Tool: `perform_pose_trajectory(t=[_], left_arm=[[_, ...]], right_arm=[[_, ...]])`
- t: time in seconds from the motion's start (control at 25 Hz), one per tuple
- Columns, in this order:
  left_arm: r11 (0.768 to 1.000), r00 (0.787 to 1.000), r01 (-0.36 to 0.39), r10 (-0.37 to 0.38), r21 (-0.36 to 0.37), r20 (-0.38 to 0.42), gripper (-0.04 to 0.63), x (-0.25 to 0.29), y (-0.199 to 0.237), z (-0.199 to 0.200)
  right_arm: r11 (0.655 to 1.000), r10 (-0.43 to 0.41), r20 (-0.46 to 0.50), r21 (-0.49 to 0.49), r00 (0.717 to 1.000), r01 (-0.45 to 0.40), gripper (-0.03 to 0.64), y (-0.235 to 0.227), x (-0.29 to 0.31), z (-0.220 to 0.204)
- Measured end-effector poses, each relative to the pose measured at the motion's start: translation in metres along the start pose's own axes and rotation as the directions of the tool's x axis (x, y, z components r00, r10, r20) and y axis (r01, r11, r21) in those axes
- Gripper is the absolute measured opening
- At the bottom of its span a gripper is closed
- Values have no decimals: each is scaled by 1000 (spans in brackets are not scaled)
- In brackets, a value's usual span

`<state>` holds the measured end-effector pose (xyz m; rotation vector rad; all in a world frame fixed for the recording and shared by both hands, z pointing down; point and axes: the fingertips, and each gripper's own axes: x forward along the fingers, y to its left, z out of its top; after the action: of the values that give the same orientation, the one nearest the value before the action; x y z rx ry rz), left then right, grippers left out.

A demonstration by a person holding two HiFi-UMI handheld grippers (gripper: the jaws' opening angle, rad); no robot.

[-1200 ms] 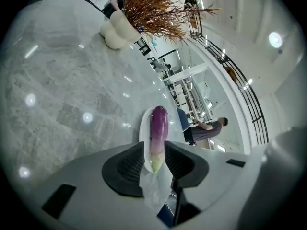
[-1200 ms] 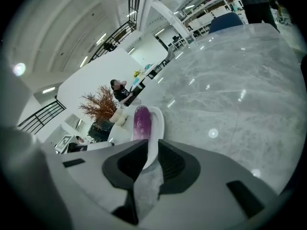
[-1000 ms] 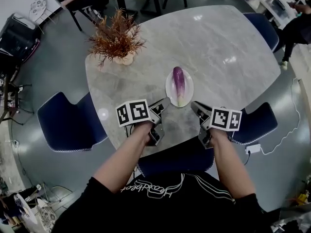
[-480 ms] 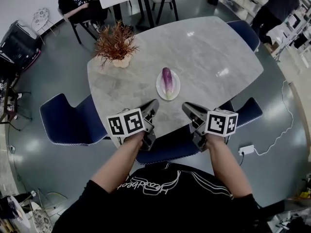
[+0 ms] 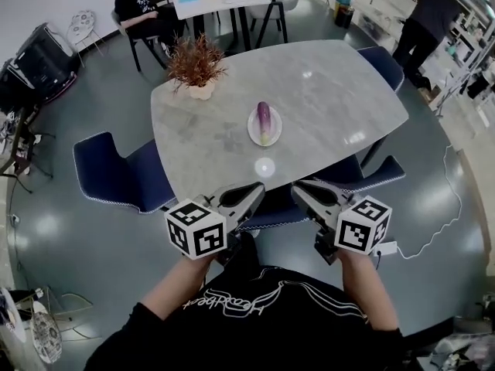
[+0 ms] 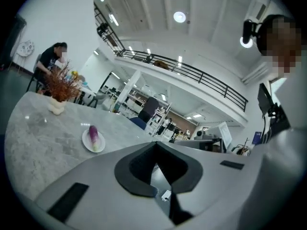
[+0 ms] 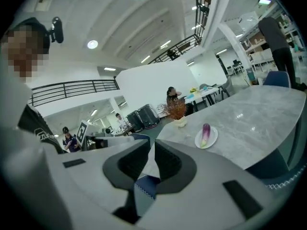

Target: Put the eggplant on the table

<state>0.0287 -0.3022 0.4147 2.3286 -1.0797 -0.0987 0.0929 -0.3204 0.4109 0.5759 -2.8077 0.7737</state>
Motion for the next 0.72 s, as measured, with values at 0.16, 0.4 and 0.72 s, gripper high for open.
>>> perform_pose_trajectory(t=[0.16,0.4,0.72], left_arm=[[993,1000,8,-10,116,13,8,-38,-30,-10],[995,999,-29,25,98,42,8,-80,-43,-18],[986,997,72,-73,149,3,8,-141,-94,-21]], right_arm=[[996,57,33,-70,998,-55,48,39,-12,-23],[982,105,-10,-159,994,-106,48,90,-23,-56],[982,46,38,-184,998,-38,48,161,-36,-55]])
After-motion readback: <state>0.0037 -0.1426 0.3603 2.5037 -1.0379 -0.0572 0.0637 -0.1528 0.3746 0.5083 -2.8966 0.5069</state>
